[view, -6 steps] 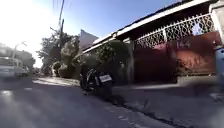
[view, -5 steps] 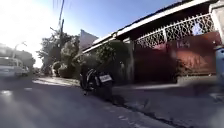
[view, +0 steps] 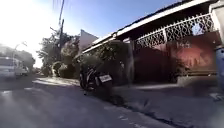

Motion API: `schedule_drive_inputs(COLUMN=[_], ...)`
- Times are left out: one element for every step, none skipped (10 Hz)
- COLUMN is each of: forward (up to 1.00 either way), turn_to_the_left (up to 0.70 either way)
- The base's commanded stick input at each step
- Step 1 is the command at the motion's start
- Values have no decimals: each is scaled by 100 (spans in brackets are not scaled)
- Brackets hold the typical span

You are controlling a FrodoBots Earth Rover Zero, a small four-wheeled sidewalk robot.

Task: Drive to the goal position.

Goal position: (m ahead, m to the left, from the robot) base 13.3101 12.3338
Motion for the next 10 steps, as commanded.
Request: schedule_drive_inputs(forward=[10,17,35,43,47,48,48,35,7,0], turn_to_the_left=[0,0,0,0,0,6,22,53,68,70])
